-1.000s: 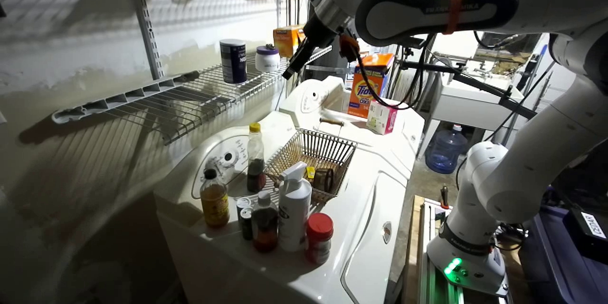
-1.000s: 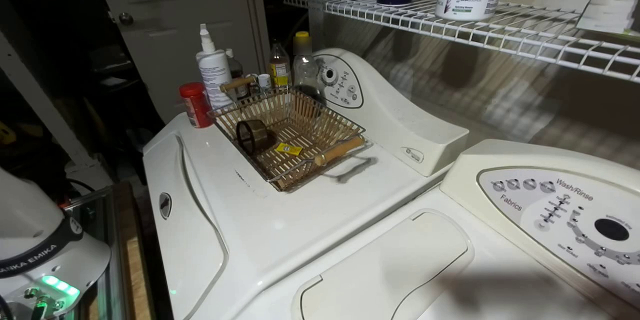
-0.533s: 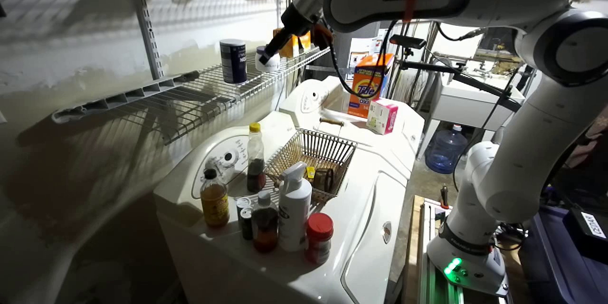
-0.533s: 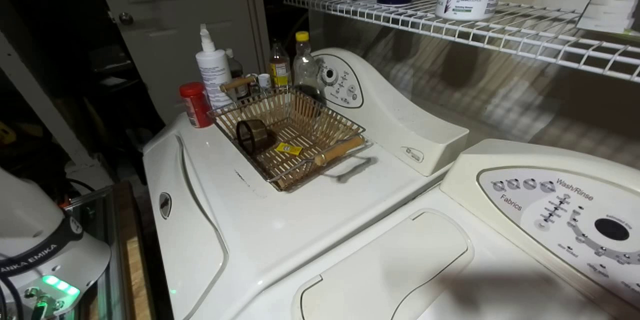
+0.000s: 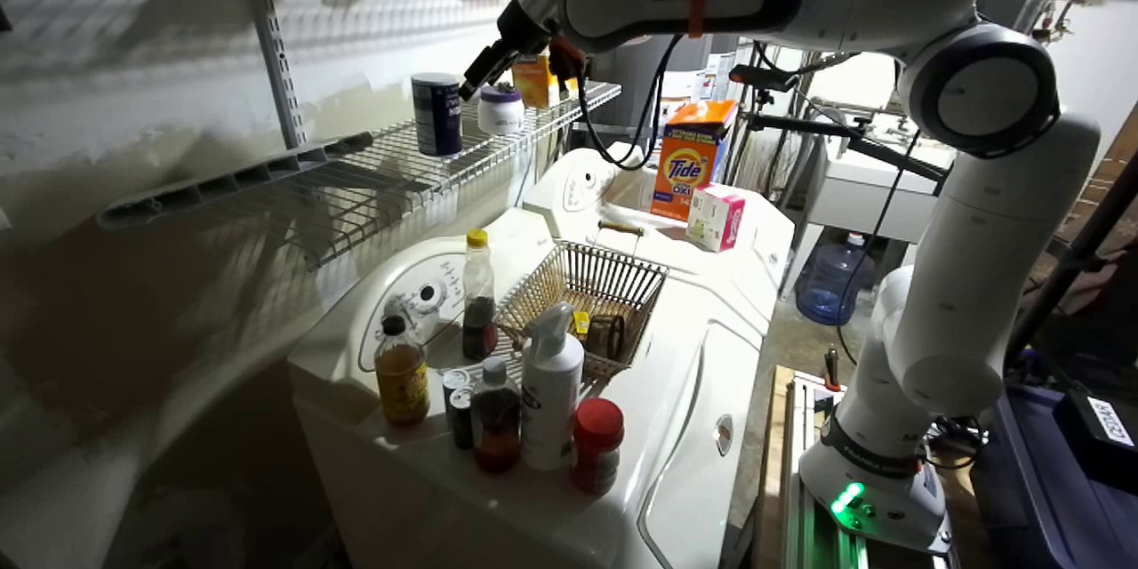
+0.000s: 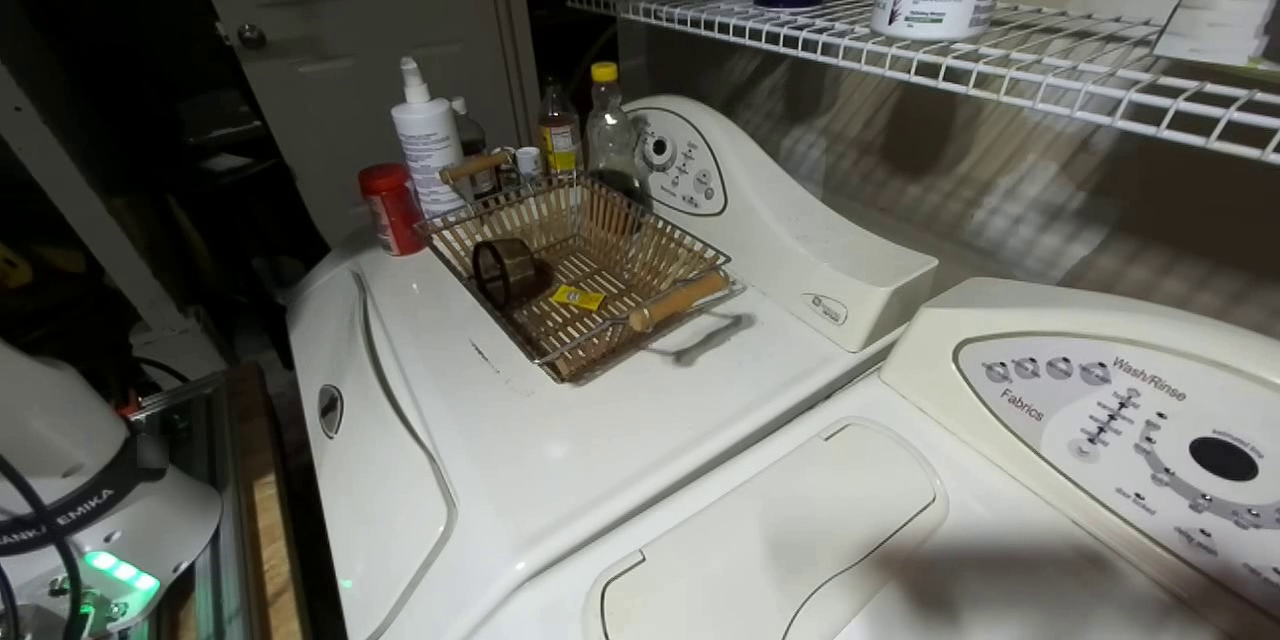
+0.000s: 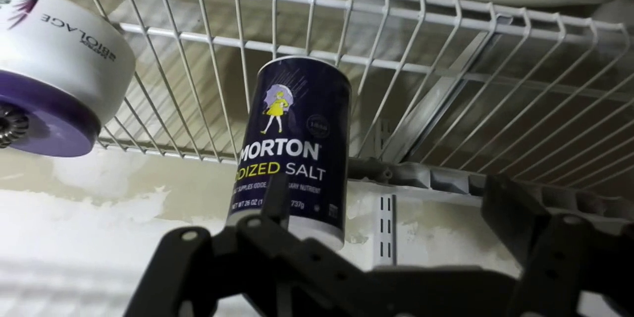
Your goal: Place the dark blue and white container right-side up.
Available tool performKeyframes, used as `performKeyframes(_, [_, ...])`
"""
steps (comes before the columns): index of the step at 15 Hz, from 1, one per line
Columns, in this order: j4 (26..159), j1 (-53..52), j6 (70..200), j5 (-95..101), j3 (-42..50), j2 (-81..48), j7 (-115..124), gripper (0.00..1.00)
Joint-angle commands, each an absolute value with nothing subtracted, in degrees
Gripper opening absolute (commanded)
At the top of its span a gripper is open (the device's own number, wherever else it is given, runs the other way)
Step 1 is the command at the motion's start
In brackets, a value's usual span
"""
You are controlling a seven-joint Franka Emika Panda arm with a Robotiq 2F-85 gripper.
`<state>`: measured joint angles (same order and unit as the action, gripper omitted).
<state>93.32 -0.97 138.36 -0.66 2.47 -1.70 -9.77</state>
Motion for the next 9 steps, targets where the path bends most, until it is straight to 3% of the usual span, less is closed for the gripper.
performKeyframes(1, [86.70,0.34,137.84,-2.08,2.07,-6.33,-8.25,1.00])
performKeyframes(9, [79.24,1.57,136.69,-2.13,1.92,-12.44,-4.56,1.00])
